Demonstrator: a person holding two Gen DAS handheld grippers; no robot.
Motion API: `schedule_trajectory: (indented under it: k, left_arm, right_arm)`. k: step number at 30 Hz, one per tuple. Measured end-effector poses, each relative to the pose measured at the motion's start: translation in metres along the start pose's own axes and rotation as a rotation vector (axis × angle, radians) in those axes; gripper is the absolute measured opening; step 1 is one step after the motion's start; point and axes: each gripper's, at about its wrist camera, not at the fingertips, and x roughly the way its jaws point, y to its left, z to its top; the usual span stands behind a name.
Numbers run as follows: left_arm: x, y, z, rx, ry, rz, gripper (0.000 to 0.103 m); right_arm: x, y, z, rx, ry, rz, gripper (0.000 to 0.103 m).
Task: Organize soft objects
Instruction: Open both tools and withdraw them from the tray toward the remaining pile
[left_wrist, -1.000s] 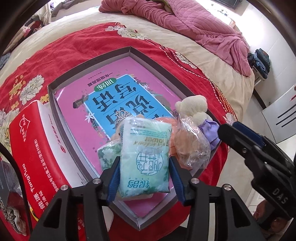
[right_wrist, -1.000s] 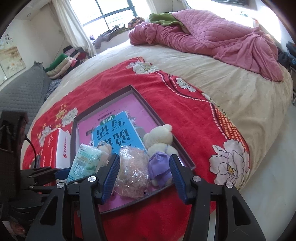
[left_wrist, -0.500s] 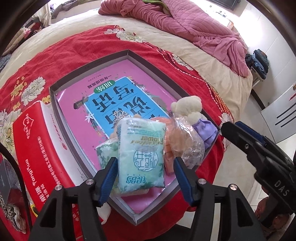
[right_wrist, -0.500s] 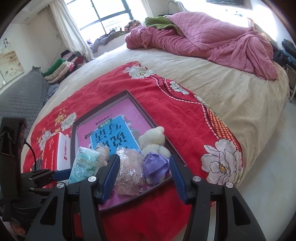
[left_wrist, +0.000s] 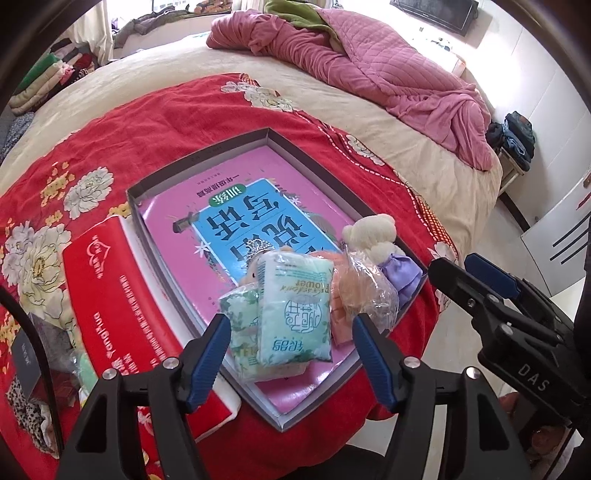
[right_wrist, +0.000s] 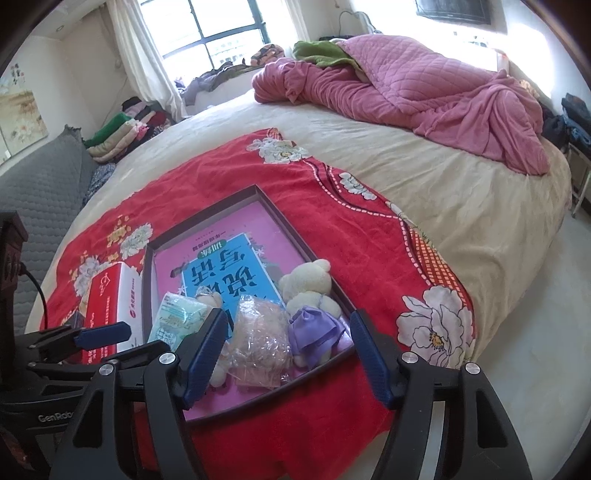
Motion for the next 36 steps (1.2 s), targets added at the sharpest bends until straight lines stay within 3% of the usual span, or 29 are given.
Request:
schedule_trajectory:
  k: [14, 18, 36]
  left_arm:
    - [-0.035, 0.005, -0.011, 0.001, -0.060, 0.027, 0.077]
    - [-0.047, 0.009, -0.016, -0.013, -0.079, 0.030, 0.077]
    - [-0.108, 0.038, -0.041, -0.075, -0.167, 0.072, 0.078]
  right_arm:
    - [-0.022, 0.019, 0.004, -0.033, -0.046, -0.016, 0.071]
    - [-0.032, 0.029, 0.004, -0.078, -0.069, -0.070, 0.071]
    - [-0.076, 0.060, 0.007, -0.081, -0.137, 0.010, 0.072]
